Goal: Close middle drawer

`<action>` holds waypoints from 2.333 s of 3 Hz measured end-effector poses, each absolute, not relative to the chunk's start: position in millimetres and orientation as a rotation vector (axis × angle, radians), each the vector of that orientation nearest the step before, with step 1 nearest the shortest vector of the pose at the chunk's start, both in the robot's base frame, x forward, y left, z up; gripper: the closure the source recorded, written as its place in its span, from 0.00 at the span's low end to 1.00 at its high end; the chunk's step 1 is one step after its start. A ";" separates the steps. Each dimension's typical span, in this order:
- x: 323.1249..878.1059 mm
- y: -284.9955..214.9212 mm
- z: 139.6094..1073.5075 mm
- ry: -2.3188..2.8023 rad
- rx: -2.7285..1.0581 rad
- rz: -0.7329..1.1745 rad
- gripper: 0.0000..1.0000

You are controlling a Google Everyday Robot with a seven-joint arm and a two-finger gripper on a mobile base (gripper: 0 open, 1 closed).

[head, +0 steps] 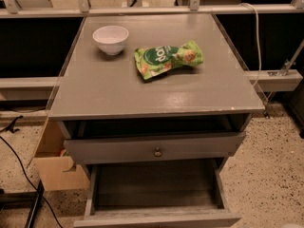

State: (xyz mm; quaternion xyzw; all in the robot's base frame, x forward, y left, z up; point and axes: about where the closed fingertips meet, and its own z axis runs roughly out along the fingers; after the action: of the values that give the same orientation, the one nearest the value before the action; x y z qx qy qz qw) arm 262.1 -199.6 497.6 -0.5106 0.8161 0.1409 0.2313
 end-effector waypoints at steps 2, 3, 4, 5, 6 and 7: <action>236.6 -189.0 450.8 2.208 -1.430 0.463 1.00; 232.7 -174.7 411.6 2.107 -1.437 0.501 1.00; 230.7 -171.9 408.5 2.105 -1.435 0.515 1.00; 231.6 -171.7 402.6 2.086 -1.447 0.508 1.00; 237.0 -168.0 396.0 2.040 -1.475 0.499 1.00; 246.6 -157.2 390.3 1.973 -1.528 0.496 1.00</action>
Offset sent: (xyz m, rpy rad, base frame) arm -0.0369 0.0148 -0.0692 0.0651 0.0102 0.0624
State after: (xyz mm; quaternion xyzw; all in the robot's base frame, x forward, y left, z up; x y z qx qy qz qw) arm 246.6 -157.2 390.3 -0.5740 0.7411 0.1864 0.2942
